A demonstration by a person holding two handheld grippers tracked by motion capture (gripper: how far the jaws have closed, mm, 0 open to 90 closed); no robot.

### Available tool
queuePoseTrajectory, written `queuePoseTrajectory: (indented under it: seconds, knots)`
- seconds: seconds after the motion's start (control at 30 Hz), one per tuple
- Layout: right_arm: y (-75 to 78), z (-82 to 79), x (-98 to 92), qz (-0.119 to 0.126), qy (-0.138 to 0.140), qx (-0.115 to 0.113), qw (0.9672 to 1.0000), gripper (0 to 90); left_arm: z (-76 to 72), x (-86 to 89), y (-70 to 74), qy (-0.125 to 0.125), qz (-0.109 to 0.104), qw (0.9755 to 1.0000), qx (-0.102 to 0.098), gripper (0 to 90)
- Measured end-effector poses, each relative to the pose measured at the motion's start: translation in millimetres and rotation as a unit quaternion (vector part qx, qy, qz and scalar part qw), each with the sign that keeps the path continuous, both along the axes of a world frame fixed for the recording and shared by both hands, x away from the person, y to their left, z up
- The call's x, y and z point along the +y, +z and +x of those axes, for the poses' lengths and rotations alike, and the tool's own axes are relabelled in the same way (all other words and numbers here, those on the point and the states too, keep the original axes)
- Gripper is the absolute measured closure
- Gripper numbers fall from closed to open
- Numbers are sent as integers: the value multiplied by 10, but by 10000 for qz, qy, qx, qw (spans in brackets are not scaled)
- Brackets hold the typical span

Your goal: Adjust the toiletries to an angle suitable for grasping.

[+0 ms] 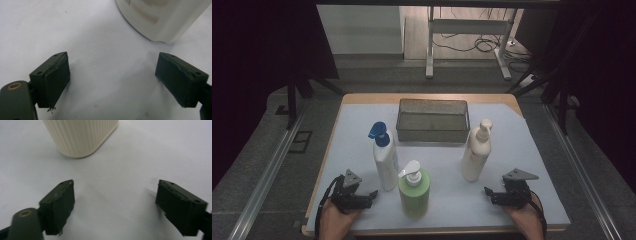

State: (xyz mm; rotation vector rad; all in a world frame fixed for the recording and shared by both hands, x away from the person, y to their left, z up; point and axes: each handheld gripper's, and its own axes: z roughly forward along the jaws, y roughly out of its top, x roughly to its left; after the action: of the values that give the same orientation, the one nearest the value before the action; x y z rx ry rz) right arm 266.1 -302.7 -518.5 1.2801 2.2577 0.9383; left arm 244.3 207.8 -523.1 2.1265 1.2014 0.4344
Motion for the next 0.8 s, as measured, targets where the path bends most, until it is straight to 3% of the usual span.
queuePoseTrajectory:
  seconds: [0.63,0.8]
  knots:
    - [6,9,8,-11,11,48,10000,131,0,0,-1,3,-5,10000,-1,124]
    - [32,3,-4,-38,20,48,10000,219,0,0,-1,3,-4,10000,2,124]
